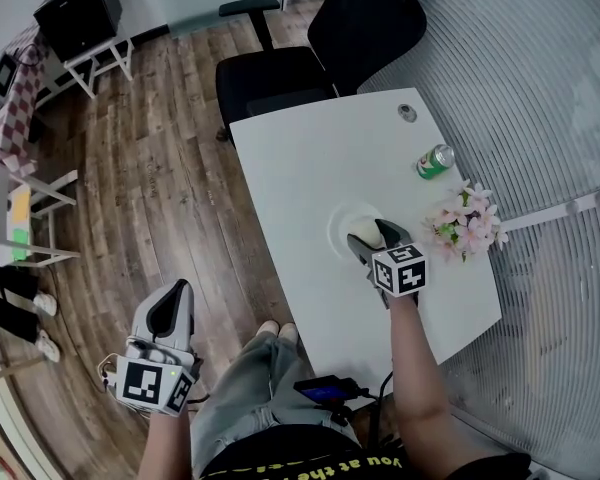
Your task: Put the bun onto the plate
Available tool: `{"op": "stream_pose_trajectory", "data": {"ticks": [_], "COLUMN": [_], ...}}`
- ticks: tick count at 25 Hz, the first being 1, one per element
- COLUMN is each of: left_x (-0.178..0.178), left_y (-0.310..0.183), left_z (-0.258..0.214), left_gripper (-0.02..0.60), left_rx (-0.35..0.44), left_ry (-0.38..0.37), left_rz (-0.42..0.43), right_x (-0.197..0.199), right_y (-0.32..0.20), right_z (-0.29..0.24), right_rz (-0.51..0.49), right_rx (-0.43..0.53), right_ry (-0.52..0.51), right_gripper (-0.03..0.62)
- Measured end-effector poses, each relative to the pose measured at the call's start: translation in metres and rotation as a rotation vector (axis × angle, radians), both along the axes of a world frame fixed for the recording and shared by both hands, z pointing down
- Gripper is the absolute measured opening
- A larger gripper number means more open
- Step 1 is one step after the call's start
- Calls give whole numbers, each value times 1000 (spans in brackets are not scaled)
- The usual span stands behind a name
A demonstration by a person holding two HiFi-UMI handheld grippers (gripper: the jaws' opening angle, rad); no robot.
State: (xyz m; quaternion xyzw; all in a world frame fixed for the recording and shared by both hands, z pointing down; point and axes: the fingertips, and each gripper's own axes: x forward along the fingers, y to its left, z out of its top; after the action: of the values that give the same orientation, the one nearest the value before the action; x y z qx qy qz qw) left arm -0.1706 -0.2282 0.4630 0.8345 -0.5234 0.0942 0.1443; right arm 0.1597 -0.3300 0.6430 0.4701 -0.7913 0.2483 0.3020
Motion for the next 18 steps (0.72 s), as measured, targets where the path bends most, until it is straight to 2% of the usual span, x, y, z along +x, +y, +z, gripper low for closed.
{"op": "stream_pose_trajectory", "data": {"ticks": [15, 18], "left_x": [1, 1], "left_y": [5, 5], "left_z": [7, 8], "left_gripper": [3, 3], "left_rx": [-20, -25], "left_ry": [-14, -18], "left_rz": [-6, -7], "right_x": [1, 0], "right_y": [-13, -14], "right_z": [28, 28], "right_rz": [-14, -3], "right_rx": [-32, -35], "right_ry": [52, 33], "right_gripper": [324, 324]}}
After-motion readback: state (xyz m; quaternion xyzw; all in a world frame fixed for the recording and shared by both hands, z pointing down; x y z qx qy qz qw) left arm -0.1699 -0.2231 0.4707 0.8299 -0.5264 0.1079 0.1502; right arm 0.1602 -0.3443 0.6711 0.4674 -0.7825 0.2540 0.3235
